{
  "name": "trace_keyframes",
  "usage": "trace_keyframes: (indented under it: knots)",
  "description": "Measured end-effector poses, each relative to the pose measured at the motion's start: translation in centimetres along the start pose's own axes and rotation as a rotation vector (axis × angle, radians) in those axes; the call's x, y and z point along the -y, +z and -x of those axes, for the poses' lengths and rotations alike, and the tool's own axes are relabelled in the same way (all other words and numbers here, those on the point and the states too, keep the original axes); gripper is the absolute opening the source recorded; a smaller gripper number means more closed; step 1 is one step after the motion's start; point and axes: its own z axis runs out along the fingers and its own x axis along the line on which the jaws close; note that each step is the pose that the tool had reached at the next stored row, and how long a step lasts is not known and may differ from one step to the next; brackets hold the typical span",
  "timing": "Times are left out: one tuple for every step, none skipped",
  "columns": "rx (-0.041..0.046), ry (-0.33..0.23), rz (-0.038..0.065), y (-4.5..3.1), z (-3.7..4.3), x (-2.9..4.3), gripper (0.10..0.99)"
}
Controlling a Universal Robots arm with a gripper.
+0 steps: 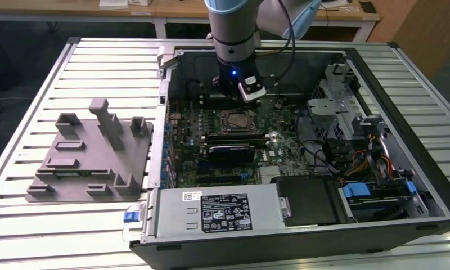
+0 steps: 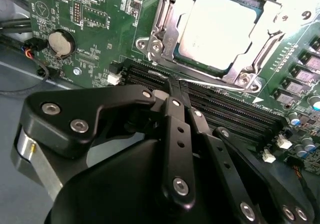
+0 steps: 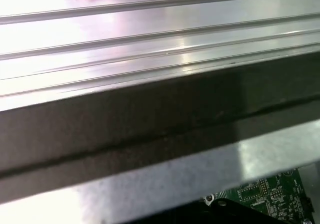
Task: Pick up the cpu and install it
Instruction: 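Install the first cpu locking lever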
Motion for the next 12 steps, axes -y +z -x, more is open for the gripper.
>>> trace_keyframes:
  knots:
    - [0.0001, 0.000, -0.001, 0.02, 0.00, 0.03, 0.106]
    - [0.0003, 0.000, -0.001, 0.06, 0.01, 0.07, 0.106]
    - [0.0004, 0.000, -0.002, 0.09, 0.01, 0.11, 0.106]
    - [0.0005, -0.001, -0.002, 0.14, 0.02, 0.16, 0.106]
    - [0.0005, -0.001, -0.002, 0.18, 0.02, 0.21, 0.106]
    - [0.0005, -0.001, -0.002, 0.22, 0.03, 0.28, 0.106]
    - [0.0006, -0.001, -0.003, 0.25, 0.03, 0.35, 0.106]
    - [0.0006, -0.001, -0.003, 0.29, 0.04, 0.42, 0.106]
    - [0.0007, -0.001, -0.003, 0.33, 0.05, 0.48, 0.106]
    - [0.0008, -0.001, -0.003, 0.37, 0.06, 0.54, 0.106]
    - [0.0009, -0.001, -0.004, 0.40, 0.06, 0.60, 0.106]
    - [0.0010, -0.001, -0.004, 0.43, 0.07, 0.64, 0.106]
